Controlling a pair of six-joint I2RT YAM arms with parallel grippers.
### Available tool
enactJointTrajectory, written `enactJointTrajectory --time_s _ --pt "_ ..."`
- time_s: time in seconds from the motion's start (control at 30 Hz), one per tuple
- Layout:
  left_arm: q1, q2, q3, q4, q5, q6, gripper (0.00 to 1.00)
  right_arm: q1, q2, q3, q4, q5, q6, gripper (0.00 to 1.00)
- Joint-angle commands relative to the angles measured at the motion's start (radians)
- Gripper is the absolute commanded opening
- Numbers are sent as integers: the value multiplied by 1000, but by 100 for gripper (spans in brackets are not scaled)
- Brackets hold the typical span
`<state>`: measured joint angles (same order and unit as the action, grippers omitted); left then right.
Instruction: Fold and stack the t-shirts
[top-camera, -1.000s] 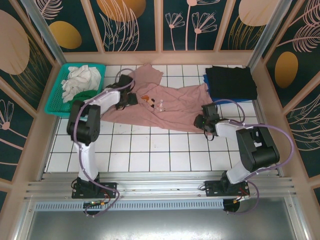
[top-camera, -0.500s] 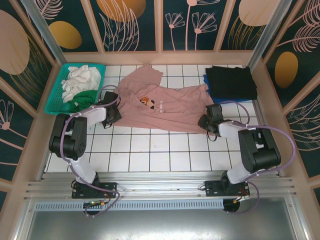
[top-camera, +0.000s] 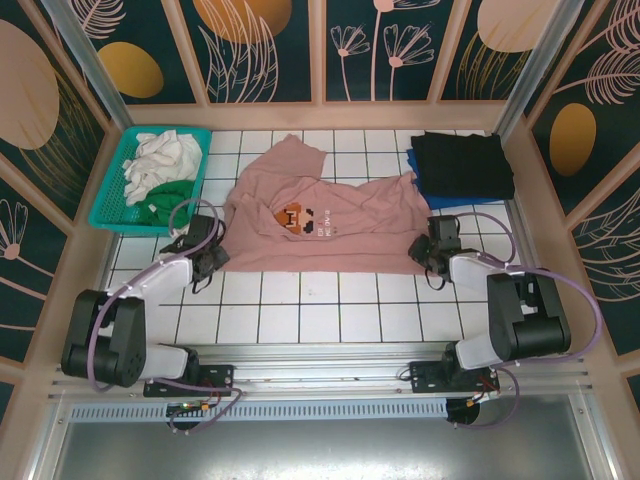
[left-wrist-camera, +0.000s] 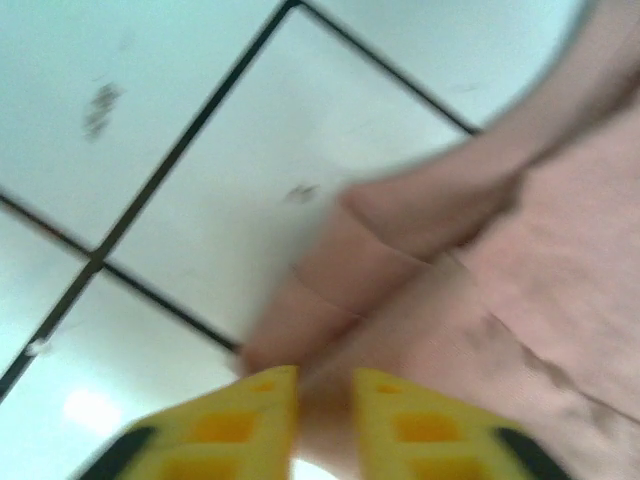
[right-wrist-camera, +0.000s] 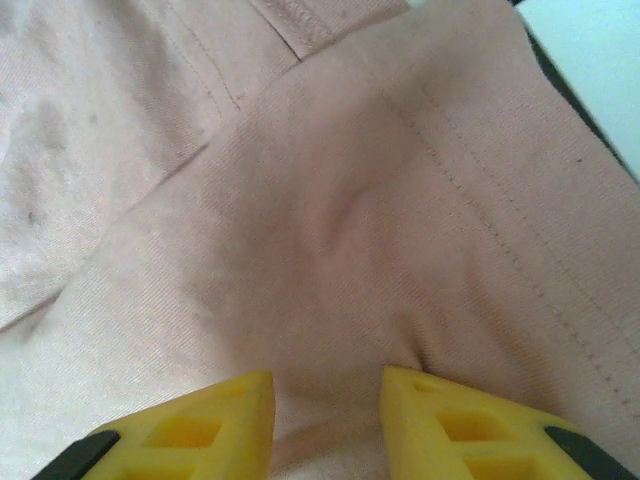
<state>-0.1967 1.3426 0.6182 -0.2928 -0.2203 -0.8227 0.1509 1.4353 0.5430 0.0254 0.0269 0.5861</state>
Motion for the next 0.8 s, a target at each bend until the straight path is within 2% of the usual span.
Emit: enactJointTrajectory --time_s 0.0,0.1,0.2,0.3,0.37,0.43,0.53,0.77 --pt "5 -32 -34 5 -13 -59 30 -17 -11 -26 -96 39 10 35" --pt "6 -19 -26 2 -10 -57 35 -17 -17 -23 -93 28 7 35" --pt "5 16 6 23 -23 -30 54 -11 -34 -21 -81 5 -2 35" --pt "5 94 52 26 -43 1 55 -5 -47 -16 -76 -2 -11 35" --pt "5 138 65 40 -33 13 48 -7 -43 -10 -80 7 -14 35" --pt "6 159 59 50 -22 13 23 -7 -33 0 -92 17 -14 35" --pt "5 129 30 35 -27 0 2 -15 -32 -2 -101 28 -11 35" --pt "5 -73 -21 -54 -96 -67 0 -52 -37 -12 -124 50 3 35"
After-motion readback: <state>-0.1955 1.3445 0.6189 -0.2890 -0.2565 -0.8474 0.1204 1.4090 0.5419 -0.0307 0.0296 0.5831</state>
